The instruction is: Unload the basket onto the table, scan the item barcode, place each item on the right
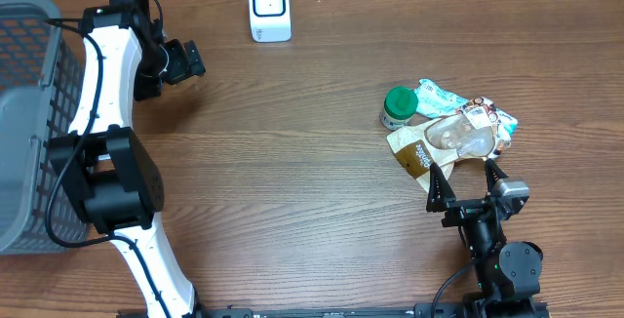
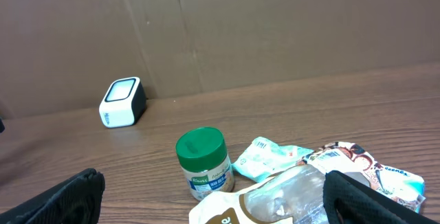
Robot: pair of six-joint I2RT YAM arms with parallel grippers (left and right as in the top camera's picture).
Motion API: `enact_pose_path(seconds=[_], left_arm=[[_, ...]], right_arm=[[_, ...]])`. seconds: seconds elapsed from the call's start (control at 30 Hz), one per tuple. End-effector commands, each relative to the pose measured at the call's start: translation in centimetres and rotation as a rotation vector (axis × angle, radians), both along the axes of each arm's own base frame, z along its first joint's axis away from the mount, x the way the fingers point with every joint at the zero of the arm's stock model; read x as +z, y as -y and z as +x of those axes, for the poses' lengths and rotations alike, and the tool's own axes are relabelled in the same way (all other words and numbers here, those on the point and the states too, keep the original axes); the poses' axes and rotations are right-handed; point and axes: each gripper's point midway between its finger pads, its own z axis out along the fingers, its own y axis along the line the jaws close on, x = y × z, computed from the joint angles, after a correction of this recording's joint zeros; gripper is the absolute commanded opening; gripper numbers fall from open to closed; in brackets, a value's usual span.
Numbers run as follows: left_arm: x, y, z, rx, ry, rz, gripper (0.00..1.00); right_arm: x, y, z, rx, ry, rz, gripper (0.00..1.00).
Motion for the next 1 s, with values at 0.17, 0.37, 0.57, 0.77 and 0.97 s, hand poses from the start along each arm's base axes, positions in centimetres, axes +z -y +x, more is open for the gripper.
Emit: enact_pose_path(seconds=[0.17,0.37,0.57,0.77,0.97], left_arm=[[0.0,0.2,0.4,0.0,0.004,0.003,1.0],[0.0,0.2,0.4,0.0,0.004,0.003,0.99],[0.0,0.2,0.4,0.0,0.004,0.003,0.99],[-0.1,0.2,0.3,0.0,0.003,0.002,0.99],[1.8,0.9,0.4,-0.015,0.044,0.008,1.0]], right_arm=[[-0.1,0.0,0.0,0.002,0.007,-0.003,1.0],[-0.1,0.0,0.0,0.002,0.007,-0.003,1.0],[-0.1,0.0,0.0,0.002,0.007,-0.003,1.0],[-0.1,0.0,0.0,0.002,0.007,-0.003,1.0],[-0.1,0.0,0.0,0.002,0.007,-0.003,1.0]])
